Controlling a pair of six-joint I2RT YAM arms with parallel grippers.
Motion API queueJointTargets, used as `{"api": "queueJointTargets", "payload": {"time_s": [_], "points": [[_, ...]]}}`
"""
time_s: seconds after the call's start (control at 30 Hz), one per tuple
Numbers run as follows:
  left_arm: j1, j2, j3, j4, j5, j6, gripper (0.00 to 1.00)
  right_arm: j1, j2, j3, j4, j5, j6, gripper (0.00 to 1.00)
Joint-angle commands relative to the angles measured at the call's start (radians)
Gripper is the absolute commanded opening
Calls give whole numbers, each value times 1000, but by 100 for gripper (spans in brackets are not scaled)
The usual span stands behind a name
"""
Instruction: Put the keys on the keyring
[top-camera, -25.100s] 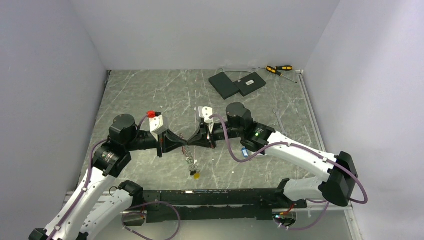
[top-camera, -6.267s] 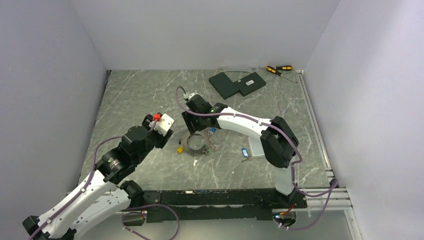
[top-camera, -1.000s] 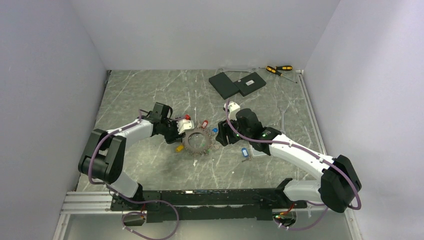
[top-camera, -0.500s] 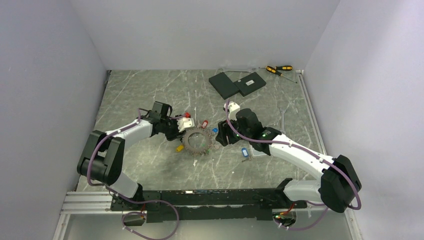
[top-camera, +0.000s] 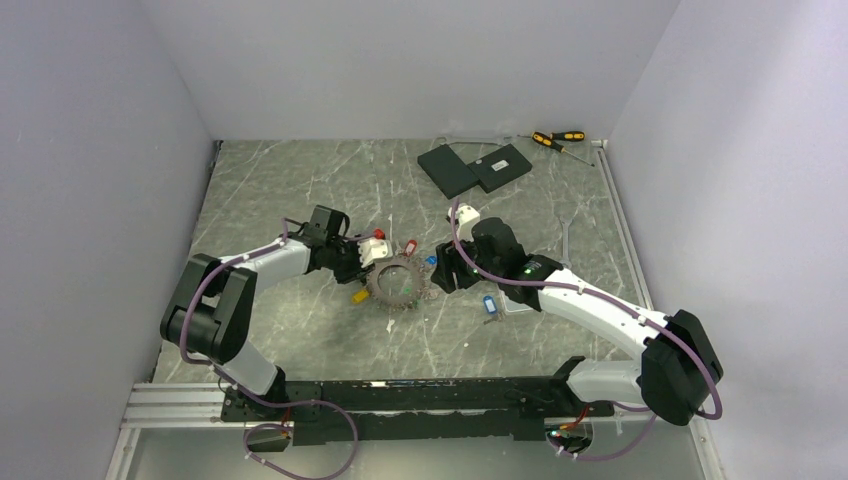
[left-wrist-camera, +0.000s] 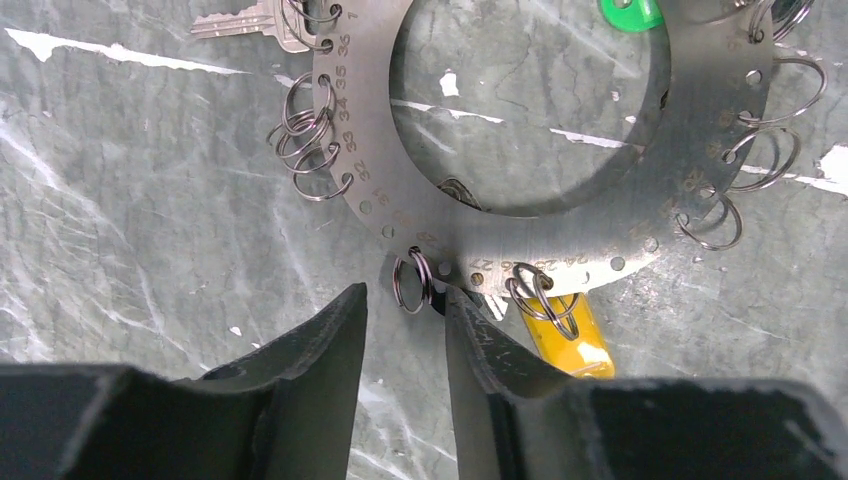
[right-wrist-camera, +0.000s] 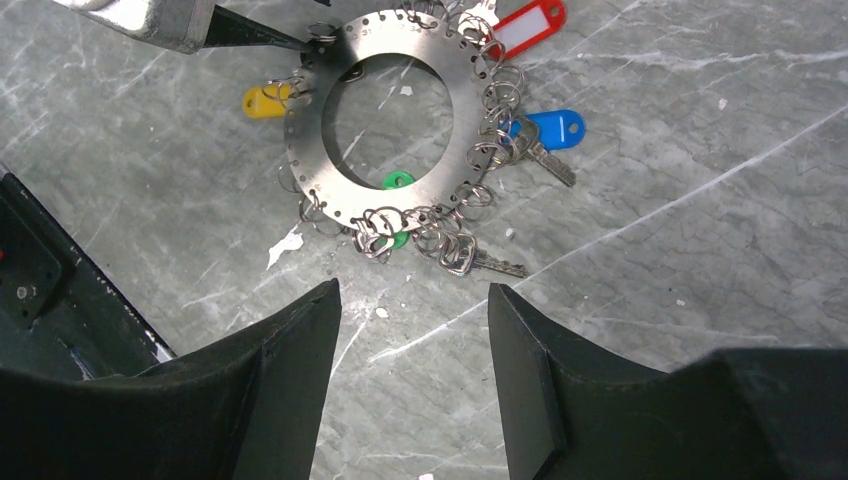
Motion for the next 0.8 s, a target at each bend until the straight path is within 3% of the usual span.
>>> {"api": "queueJointTargets", "payload": {"time_s": [0.0, 0.5, 0.6, 0.7, 0.77], "points": [[-6, 4, 19, 32, 17, -8, 38, -4, -24, -8, 43, -22, -5, 59], [-17, 15, 5, 92, 19, -37, 33, -4, -22, -12, 44, -32, -6, 59], [-19, 22, 7, 85, 14, -33, 25, -4, -22, -14, 46, -33, -6, 59], [-19, 20, 7, 70, 10, -18, 6, -4, -21, -14, 45, -34, -5, 59], [-19, 17, 4, 62, 7, -8, 3, -4, -21, -14, 45, -35, -6, 59]]}}
